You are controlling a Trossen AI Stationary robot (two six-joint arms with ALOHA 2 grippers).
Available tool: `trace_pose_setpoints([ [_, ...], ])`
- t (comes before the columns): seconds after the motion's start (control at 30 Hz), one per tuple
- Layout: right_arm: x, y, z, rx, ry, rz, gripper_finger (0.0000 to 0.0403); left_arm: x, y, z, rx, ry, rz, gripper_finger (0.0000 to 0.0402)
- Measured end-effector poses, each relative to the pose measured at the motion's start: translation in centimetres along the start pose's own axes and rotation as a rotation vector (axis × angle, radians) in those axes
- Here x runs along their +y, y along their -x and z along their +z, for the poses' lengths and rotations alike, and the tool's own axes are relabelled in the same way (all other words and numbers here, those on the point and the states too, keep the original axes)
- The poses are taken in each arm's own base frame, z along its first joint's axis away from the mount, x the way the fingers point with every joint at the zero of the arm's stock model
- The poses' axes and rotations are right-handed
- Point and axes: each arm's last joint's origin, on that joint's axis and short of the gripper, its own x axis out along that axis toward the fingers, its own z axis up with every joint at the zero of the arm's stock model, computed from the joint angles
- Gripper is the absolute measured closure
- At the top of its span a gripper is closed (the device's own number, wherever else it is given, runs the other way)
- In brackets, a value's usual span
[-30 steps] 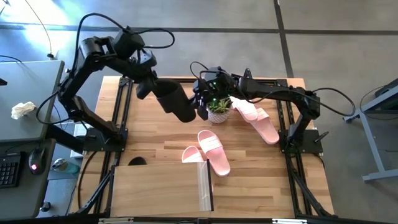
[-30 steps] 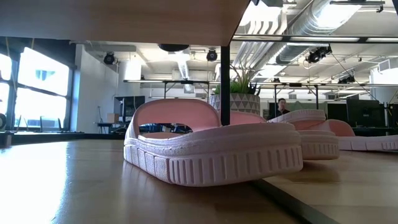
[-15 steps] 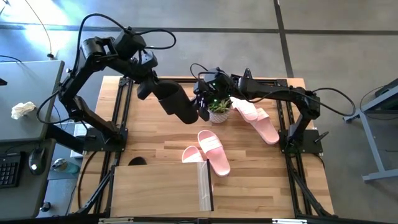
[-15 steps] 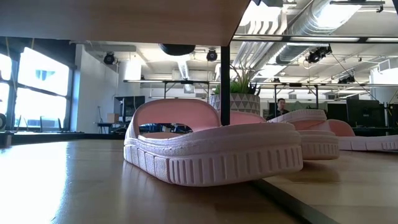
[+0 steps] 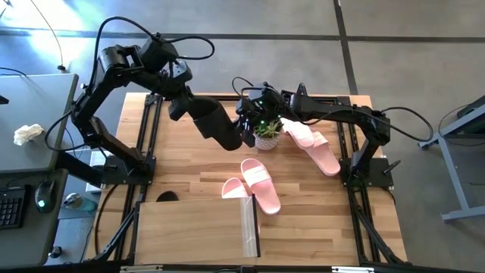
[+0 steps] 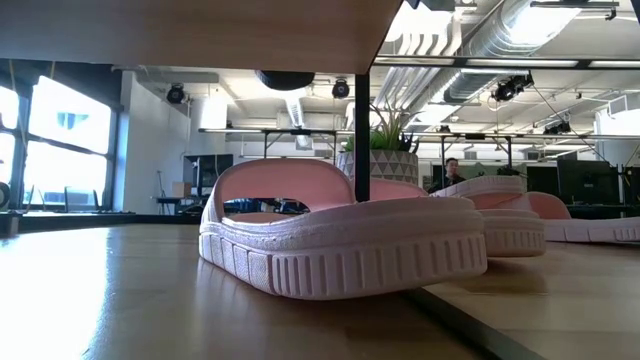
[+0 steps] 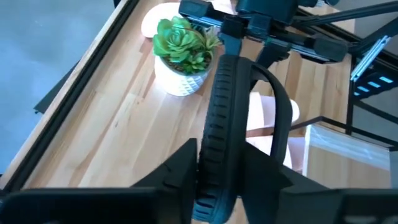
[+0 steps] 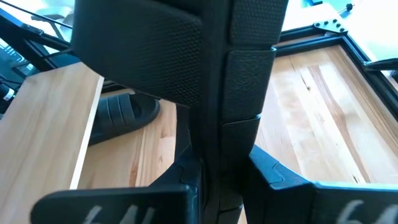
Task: Pick and place slides into the shelf
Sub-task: Put the black slide under the shelf
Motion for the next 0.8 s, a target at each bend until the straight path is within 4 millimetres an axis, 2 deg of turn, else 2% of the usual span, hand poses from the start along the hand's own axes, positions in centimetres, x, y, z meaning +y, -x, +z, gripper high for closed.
trace_pose_setpoints([
  [0.1, 0.0, 0.0, 0.0, 0.0, 0.0, 0.003, 0.0364, 0.0, 0.0, 0.0, 0.001, -0.016, 0.006, 0.0369],
  [0.23, 0.0, 0.0, 0.0, 0.0, 0.002, 0.002, 0.0362, 0.0, 0.0, 0.0, 0.001, -0.023, 0.009, 0.0373],
  [0.33, 0.0, 0.0, 0.0, -0.001, 0.003, -0.007, 0.0345, 0.1, 0.0, 0.0, 0.0, -0.019, 0.023, 0.0372],
  [0.43, 0.0, 0.0, 0.0, -0.001, 0.03, -0.018, 0.0308, 0.1, 0.0, 0.0, 0.0, -0.017, 0.025, 0.0372],
  [0.63, 0.0, 0.4, 0.1, -0.006, 0.075, -0.017, 0.0202, 0.0, 0.0, 0.0, 0.004, -0.014, -0.009, 0.0372],
  [0.8, 0.3, 2.5, 0.0, 0.044, 0.045, -0.029, 0.0137, 0.0, 0.0, 0.0, 0.002, -0.02, -0.025, 0.0373],
])
